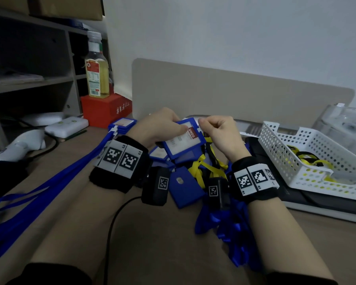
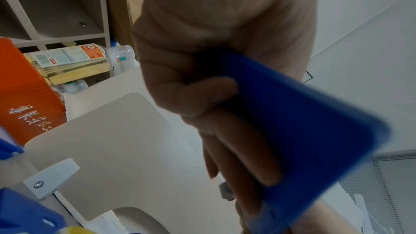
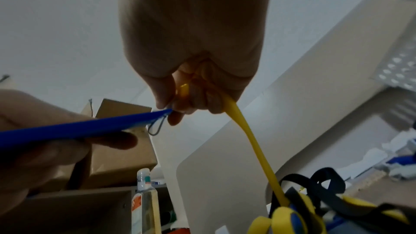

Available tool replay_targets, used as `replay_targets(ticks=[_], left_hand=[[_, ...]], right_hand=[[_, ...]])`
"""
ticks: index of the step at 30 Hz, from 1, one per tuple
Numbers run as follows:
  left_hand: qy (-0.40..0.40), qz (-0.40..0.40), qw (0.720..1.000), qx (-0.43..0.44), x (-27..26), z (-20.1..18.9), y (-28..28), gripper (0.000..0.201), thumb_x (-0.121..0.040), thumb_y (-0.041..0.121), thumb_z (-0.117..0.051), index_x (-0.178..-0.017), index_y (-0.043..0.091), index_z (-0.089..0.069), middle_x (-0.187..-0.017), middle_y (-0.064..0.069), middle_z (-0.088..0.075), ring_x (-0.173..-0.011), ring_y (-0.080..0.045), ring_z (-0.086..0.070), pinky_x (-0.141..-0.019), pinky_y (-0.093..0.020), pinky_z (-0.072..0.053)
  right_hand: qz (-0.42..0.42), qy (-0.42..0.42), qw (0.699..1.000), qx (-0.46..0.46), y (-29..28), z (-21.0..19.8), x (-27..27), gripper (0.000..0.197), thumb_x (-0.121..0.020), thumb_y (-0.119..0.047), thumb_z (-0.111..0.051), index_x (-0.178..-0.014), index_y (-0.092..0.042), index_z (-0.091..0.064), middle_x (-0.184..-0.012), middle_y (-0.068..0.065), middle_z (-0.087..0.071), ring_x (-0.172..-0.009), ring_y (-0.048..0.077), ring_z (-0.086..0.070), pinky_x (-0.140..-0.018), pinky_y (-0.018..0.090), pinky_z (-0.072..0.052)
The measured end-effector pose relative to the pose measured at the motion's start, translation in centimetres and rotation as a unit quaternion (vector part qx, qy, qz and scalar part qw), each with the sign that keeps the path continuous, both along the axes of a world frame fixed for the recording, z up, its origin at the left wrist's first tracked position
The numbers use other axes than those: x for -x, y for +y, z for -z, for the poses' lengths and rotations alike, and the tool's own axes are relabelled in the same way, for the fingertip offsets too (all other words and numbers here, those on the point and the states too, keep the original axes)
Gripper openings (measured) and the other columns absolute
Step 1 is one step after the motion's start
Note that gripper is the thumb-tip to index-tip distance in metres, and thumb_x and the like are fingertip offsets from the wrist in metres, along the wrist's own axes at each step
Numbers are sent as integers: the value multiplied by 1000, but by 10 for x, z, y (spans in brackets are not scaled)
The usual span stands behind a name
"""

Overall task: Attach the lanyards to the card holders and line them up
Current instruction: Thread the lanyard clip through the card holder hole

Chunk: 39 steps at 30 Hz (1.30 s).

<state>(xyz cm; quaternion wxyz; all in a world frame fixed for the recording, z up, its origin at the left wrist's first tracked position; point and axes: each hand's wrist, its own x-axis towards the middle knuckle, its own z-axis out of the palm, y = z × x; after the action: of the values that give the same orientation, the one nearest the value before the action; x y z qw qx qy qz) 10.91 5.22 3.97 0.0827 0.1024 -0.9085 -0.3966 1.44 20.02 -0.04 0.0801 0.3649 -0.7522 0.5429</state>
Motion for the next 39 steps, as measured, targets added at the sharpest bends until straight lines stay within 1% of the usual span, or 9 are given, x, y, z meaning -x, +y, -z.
replay_targets(ticks=[4, 10, 13, 16, 20, 29, 33, 36, 39], left_hand=[[-7, -17, 999, 39, 1, 1, 1, 19, -94, 25, -56, -99, 10, -68, -75, -1, -67, -63, -12, -64, -47, -21, -46], [3, -8, 999, 46, -1, 0, -2, 15, -94, 24, -56, -100, 13, -65, -74, 1, -65, -59, -8, -62, -40, -17, -42], [47, 40, 998, -32, -2, 0, -3, 15, -95, 23, -57, -105, 14, -64, -79, 1, -68, -64, -9, -65, -50, -20, -51], [104, 80, 980, -148, -2, 2, 0, 17, -96, 23, -57, -110, 16, -63, -87, 1, -70, -67, -7, -67, -57, -19, -55], [134, 102, 969, -183, 4, 9, 5, 20, -97, 23, -55, -114, 17, -62, -91, -2, -70, -72, -12, -67, -61, -22, -56], [97, 82, 983, -131, 4, 11, -3, 15, -95, 28, -58, -109, 25, -60, -87, 5, -68, -66, -5, -67, -53, -17, -53], [97, 85, 991, -26, 2, 9, -7, 17, -93, 30, -60, -110, 27, -60, -91, 7, -67, -71, -4, -66, -54, -14, -51], [84, 70, 991, 76, 2, 7, -11, 22, -94, 32, -58, -114, 27, -60, -98, 6, -67, -77, -5, -65, -58, -20, -49], [91, 23, 965, 243, 3, 8, -14, 21, -94, 37, -54, -113, 31, -62, -99, 7, -67, -80, -8, -61, -55, -24, -38]], right_hand=[[54, 85, 992, -81, -5, 0, 1, 49, -95, -25, -56, -56, 0, -41, -53, 8, -36, -51, 12, -32, -51, 28, -26], [99, 82, 987, -94, -4, -3, 5, 46, -96, -28, -52, -56, -7, -44, -55, 7, -37, -54, 17, -33, -53, 29, -28], [46, -101, 994, 16, -3, -6, 10, 42, -98, -29, -45, -60, -12, -40, -55, 4, -33, -55, 20, -29, -55, 30, -26], [-139, -351, 905, 197, 3, -12, 5, 30, -102, -18, -35, -75, -9, -46, -51, -4, -34, -43, 7, -24, -45, 20, -18], [-236, -419, 843, 242, 1, -12, 0, 25, -96, -7, -30, -91, -1, -54, -51, -4, -34, -36, 2, -26, -40, 14, -19], [-147, -392, 894, 160, -3, -10, -3, 20, -91, -2, -35, -79, -6, -51, -55, -2, -37, -41, 4, -24, -36, 14, -18], [-112, -368, 916, 111, -3, -8, 2, 24, -100, -17, -39, -107, -2, -56, -51, -5, -33, -42, 5, -21, -36, 17, -14], [-84, -361, 926, 64, -3, -6, 5, 30, -102, -23, -36, -76, -15, -49, -43, -9, -23, -36, 4, -15, -36, 19, -9], [-72, -334, 940, 16, -7, -4, 2, 28, -95, -11, -37, -68, -17, -42, -42, -8, -22, -36, 6, -13, -38, 21, -7]])
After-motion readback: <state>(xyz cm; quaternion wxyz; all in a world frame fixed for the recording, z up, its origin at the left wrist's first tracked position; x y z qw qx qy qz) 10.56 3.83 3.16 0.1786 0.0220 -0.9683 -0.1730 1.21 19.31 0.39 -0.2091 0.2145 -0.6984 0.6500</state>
